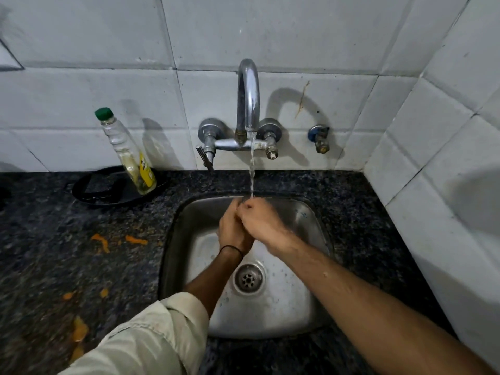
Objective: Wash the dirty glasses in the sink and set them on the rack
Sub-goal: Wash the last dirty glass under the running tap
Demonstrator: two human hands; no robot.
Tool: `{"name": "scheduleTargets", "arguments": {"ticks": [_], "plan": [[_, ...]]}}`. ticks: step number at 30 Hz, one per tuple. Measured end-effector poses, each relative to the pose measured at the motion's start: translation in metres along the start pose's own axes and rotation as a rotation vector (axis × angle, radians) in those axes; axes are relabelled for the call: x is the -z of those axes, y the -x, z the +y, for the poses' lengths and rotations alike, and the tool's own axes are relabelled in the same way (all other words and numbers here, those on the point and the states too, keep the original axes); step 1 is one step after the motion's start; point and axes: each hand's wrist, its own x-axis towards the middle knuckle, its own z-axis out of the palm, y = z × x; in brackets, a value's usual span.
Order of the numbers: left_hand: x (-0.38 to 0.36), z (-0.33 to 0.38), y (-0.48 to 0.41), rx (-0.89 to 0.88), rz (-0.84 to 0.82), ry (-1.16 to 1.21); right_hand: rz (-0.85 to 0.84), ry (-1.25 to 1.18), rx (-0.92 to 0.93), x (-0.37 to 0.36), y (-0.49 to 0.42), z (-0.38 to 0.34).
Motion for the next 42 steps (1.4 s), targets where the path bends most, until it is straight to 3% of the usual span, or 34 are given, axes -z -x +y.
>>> {"name": "scheduleTargets", "arguments": {"ticks": [2,4,7,9,10,11,13,16,17,18,19,20,23,25,26,28,29,32,33,34,35,37,39,41,42], "plan": [[0.003,0.002,-0.005,-0.017,0.032,0.134,0.000,0.057,0.080,-0.007,0.008,0.002],[0.011,-0.001,-0.010,-0.019,-0.039,0.332,-0.100,0.280,0.300,0.009,0.013,0.017],[0.018,-0.015,-0.019,-0.145,-0.327,0.151,-0.343,0.902,0.664,0.063,-0.003,0.038],[0.016,-0.015,-0.020,-0.150,-0.419,0.021,-0.456,1.099,0.798,0.088,-0.014,0.043],[0.013,-0.014,-0.019,-0.142,-0.402,0.040,-0.469,1.095,0.781,0.090,-0.017,0.042],[0.011,-0.011,-0.018,-0.138,-0.362,0.077,-0.454,1.080,0.729,0.086,-0.017,0.037],[0.004,0.000,-0.013,-0.173,-0.231,0.132,-0.351,0.895,0.419,0.060,-0.007,0.021],[-0.003,0.008,-0.005,-0.202,-0.013,0.186,-0.089,0.092,-0.165,0.009,-0.004,0.002],[-0.004,0.006,-0.005,-0.212,0.053,0.140,0.001,-0.160,-0.273,-0.002,-0.004,-0.003],[-0.003,0.003,-0.005,-0.229,0.081,0.112,0.056,-0.258,-0.302,-0.010,-0.003,-0.005],[-0.001,-0.002,-0.008,-0.227,0.079,0.102,0.056,-0.202,-0.235,-0.013,-0.002,-0.001],[0.004,-0.005,-0.009,-0.210,0.040,0.140,0.008,0.010,-0.061,-0.010,0.000,0.008],[0.021,-0.021,-0.020,-0.187,-0.205,0.072,-0.272,0.851,0.584,0.030,-0.006,0.039],[0.023,-0.022,-0.020,-0.191,-0.383,-0.003,-0.405,1.126,0.804,0.061,-0.017,0.044],[0.021,-0.020,-0.019,-0.182,-0.395,0.023,-0.430,1.160,0.802,0.063,-0.022,0.046],[0.013,-0.013,-0.014,-0.172,-0.299,0.063,-0.426,1.058,0.605,0.049,-0.018,0.038],[0.007,-0.012,-0.011,-0.176,-0.233,0.078,-0.391,0.882,0.407,0.035,-0.015,0.029],[-0.012,-0.018,-0.003,-0.145,-0.025,0.052,-0.228,0.069,-0.133,0.003,-0.011,0.010],[-0.016,-0.020,-0.001,-0.115,0.049,0.033,-0.155,-0.178,-0.234,0.000,-0.011,0.003],[-0.019,-0.022,-0.001,-0.097,0.104,0.031,-0.129,-0.266,-0.265,-0.001,-0.009,0.000],[-0.018,-0.022,-0.001,-0.098,0.123,0.055,-0.137,-0.184,-0.192,-0.001,-0.007,0.001],[-0.003,-0.019,-0.003,-0.116,0.062,0.129,-0.247,0.320,0.183,0.008,-0.006,0.016],[0.015,-0.023,-0.007,-0.130,-0.163,0.186,-0.407,0.782,0.511,0.030,-0.014,0.037],[0.025,-0.025,-0.008,-0.113,-0.429,0.178,-0.494,1.007,0.753,0.051,-0.020,0.042],[0.025,-0.022,-0.006,-0.108,-0.491,0.186,-0.506,1.060,0.778,0.051,-0.021,0.043]]}}
